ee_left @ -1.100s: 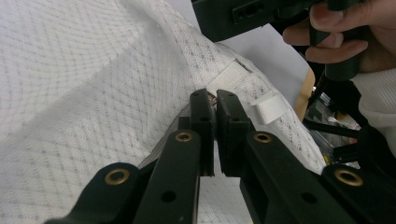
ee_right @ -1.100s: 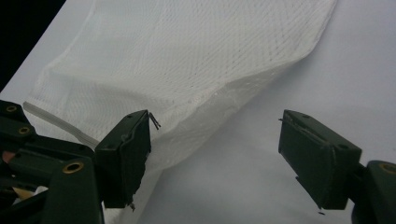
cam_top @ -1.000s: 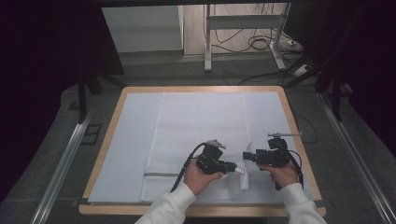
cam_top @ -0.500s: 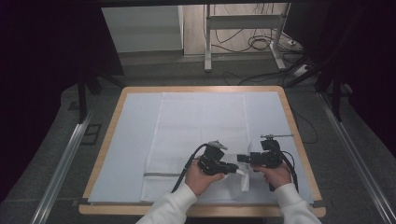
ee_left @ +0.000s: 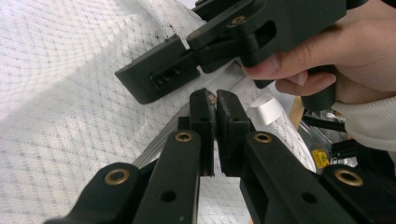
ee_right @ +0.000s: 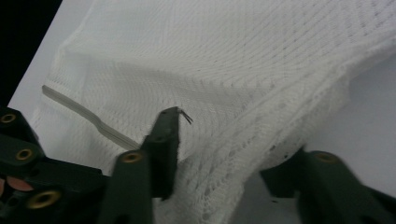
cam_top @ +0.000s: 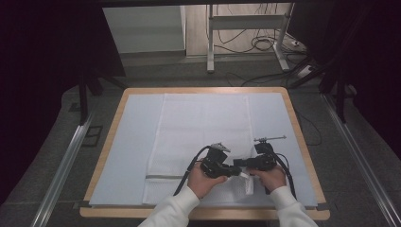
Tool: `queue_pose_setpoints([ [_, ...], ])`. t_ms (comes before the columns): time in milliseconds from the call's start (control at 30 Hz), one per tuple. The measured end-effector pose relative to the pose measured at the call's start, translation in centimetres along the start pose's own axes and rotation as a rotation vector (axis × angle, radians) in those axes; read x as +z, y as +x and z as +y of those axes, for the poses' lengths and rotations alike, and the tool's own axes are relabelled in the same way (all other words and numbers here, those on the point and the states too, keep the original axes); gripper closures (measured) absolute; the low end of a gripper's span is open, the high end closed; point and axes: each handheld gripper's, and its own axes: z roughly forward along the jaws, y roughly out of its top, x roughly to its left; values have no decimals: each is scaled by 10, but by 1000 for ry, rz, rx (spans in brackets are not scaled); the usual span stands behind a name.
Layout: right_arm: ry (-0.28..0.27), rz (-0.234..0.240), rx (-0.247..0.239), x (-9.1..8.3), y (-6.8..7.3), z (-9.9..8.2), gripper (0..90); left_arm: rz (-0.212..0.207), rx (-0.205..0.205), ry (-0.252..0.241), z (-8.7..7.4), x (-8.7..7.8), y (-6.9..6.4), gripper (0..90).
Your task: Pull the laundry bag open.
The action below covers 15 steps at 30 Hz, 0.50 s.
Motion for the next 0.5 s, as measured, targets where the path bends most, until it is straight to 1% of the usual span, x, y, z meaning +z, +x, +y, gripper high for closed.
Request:
queue_pose_setpoints([
  [100,8,9,-21,-1,0,0,745,0,-3,3,0,2,0,868],
  [167,10,22,-30,-2,0,0,820,0,-7,3,-1,3,0,868],
  [200,11,25,-35,-2,0,0,844,0,-7,4,-1,3,1,868],
  [233,3,25,-43,-2,0,0,873,0,-4,8,-1,3,1,868],
  [300,-10,36,-48,-3,0,0,881,2,-13,-1,-2,4,2,868],
  [500,-13,44,-55,-3,-1,-1,883,-11,-32,4,-5,5,9,868],
])
